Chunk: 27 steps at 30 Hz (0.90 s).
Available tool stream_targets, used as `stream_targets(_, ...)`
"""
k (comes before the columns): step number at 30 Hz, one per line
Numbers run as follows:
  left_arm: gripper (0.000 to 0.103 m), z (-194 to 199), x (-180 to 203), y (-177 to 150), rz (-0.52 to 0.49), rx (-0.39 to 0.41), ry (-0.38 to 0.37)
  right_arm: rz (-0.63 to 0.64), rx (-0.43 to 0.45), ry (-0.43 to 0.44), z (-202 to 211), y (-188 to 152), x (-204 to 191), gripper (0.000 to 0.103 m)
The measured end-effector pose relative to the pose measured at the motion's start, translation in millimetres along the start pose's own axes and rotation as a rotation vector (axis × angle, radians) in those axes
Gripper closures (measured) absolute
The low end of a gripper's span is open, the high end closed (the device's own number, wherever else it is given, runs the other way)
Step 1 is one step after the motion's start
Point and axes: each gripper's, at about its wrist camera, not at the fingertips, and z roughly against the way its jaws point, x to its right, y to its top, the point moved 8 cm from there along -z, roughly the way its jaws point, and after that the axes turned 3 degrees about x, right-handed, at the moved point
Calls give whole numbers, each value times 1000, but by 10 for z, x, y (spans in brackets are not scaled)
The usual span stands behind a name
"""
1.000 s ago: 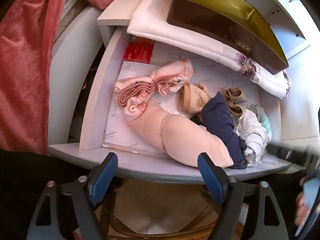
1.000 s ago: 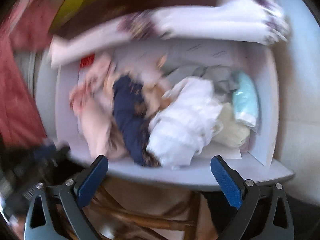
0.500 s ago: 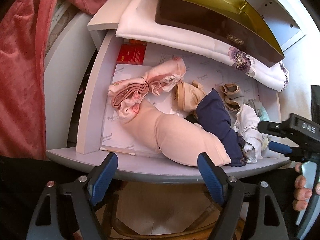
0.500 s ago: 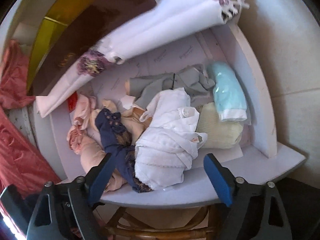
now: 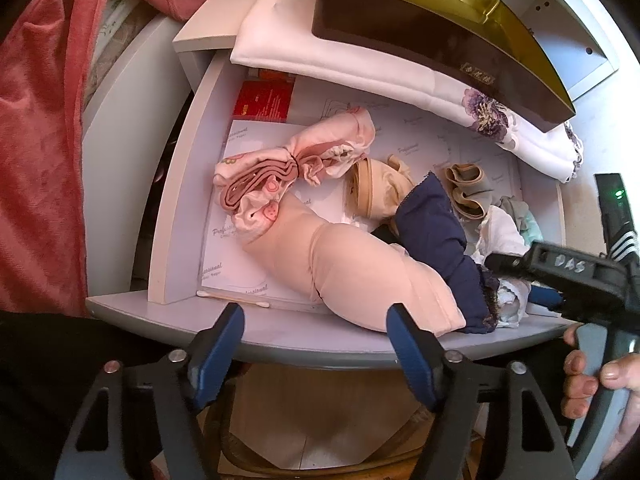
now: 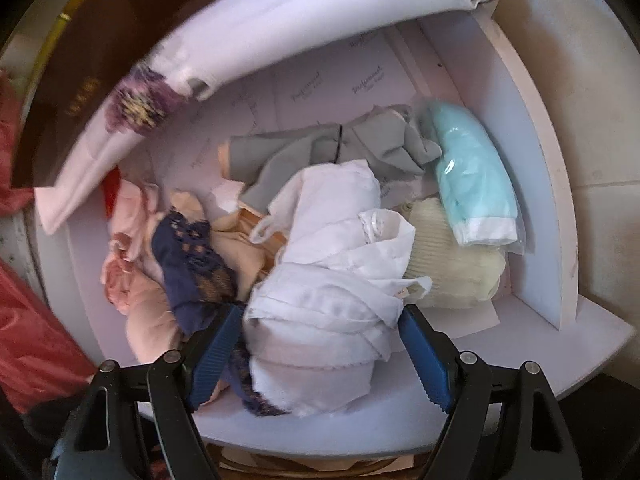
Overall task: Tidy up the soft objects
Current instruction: 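Grasp the white lace cloth with the right tool, then carry the white cloth into the gold tray and open the right tool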
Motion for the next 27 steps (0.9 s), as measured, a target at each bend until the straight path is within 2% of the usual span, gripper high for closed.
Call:
stream_targets(3, 40, -14, -1, -8, -4, -3, 3, -16, 13, 19, -11, -12, 16, 34)
stream_targets(9, 40, -29, 17, -11, -19, -3, -5, -39, 6, 38, -31, -29, 59, 38)
stream_targets(13, 40, -39, 21, -12, -30, -7, -4, 8, 35, 12, 47, -56, 26, 50)
stream_targets(17, 40, -46, 26, -16, -38, -6, -1, 37, 82, 1, 201, -69, 10, 57)
stream_targets(22, 40, -48, 32, -14, -32, -9, -13, 98, 125, 30, 418, -135, -97, 59)
stream_targets(27, 40, -52, 37, -16, -35, -10, -5, 209, 203, 14, 623, -154, -268, 59)
